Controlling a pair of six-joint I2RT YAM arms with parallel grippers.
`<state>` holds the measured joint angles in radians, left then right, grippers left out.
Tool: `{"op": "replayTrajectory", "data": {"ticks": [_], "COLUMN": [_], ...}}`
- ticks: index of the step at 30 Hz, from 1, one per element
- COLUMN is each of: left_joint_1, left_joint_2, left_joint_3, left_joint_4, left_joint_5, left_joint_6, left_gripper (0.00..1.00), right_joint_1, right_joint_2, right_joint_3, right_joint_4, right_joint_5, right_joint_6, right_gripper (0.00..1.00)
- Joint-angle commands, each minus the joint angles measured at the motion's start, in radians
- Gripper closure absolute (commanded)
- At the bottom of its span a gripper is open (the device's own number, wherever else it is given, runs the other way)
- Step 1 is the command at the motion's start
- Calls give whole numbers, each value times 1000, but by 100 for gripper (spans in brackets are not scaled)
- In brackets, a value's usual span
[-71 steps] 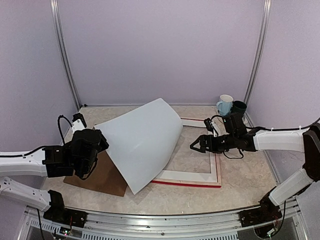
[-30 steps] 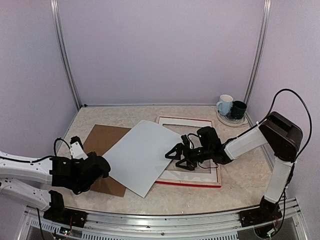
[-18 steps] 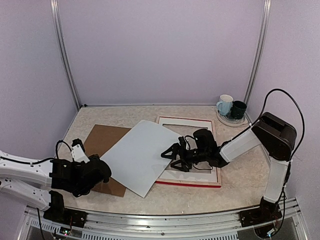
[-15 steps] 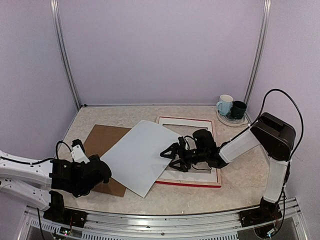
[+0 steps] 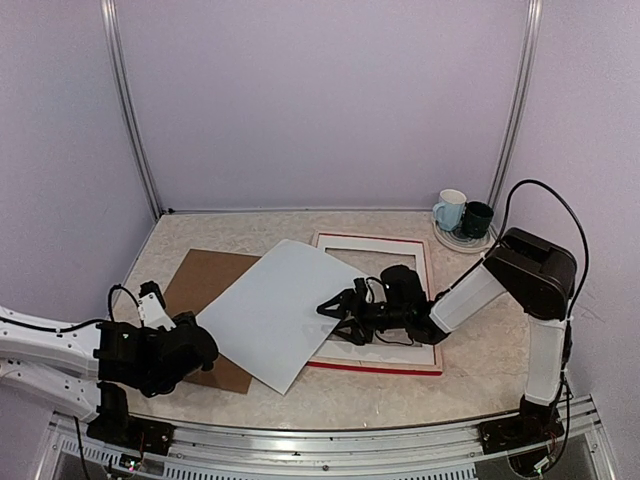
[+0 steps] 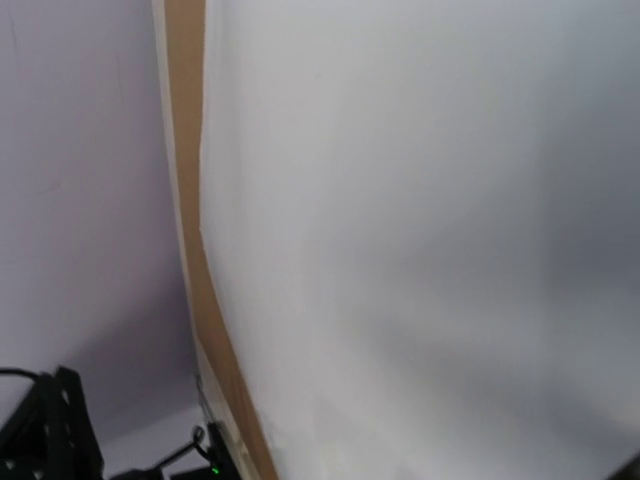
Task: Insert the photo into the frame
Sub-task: Pick up the photo from the backboard.
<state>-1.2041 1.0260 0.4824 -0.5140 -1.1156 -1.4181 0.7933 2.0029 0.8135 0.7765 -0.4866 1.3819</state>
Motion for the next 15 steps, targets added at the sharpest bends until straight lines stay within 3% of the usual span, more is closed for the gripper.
{"op": "replayTrajectory", "data": {"ticks": [1, 9, 12, 15], "left_joint_1": [-8, -9, -9, -9], "left_joint_2": [-25, -39, -40, -40], "left_joint_3": [-13, -14, -12, -10], "left_joint_4": [-34, -39, -39, -39], "left_joint_5": [-26, -30, -32, -30], "left_joint_6": [-16, -12, -9, -8], "left_gripper": [74, 74, 74, 74], "right_joint_1": [19, 23, 23, 21], "right_joint_2": [42, 77, 72, 56], "right_joint_3": [-3, -11, -22, -36], "right_joint_4": [77, 161, 166, 160], "right_joint_5": [33, 40, 47, 50], "right_joint_6": [69, 109, 110, 100], "right_gripper": [29, 60, 80, 92]}}
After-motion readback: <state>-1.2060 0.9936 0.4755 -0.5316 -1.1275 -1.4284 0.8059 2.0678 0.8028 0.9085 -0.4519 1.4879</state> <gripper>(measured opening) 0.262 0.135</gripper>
